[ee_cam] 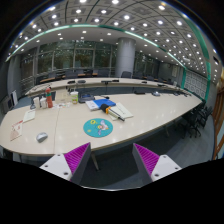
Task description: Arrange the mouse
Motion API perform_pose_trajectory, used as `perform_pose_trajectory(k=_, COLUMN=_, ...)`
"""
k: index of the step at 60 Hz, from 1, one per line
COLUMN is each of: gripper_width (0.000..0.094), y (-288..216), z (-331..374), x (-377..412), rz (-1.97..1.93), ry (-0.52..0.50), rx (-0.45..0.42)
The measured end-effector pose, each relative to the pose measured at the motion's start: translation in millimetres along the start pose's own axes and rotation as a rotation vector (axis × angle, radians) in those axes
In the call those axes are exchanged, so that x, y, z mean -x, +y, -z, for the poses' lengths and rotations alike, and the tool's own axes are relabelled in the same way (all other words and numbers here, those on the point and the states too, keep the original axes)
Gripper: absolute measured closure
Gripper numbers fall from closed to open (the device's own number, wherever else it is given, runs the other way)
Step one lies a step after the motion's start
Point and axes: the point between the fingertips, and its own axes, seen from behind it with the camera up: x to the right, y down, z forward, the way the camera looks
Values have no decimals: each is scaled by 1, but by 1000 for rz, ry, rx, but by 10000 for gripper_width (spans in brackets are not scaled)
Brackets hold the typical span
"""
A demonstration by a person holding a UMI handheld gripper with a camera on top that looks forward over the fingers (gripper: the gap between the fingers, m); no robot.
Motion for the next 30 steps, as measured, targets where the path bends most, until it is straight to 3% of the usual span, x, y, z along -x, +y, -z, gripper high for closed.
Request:
perform_pose_trajectory(k=17, gripper_width=78, y=52, z=-18, x=25, rz=7, ry=-28, rx=80)
perform_pose_trajectory(k=30, gripper_width=77, y=111, z=-32, x=110, rz=45, ry=-129, rx=157)
